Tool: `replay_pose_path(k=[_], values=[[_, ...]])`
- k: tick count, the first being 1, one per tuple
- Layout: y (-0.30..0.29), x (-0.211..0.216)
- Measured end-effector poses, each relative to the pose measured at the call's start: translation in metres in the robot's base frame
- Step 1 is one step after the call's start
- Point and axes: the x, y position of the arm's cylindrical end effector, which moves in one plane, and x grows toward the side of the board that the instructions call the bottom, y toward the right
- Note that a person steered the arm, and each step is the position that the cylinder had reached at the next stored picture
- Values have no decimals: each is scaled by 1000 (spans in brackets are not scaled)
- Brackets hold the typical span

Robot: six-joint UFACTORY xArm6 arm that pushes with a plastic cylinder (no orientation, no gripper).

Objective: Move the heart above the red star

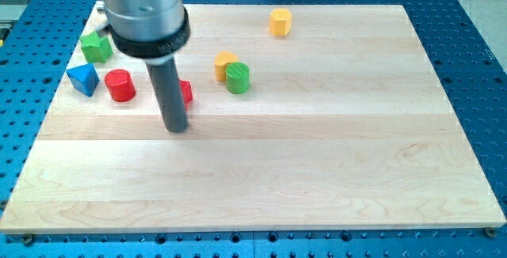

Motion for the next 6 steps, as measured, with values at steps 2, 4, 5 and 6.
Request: replay_pose_path(k=[2, 4, 5, 6], values=[[64, -107], [-1, -180], [-16, -186], [21, -213]])
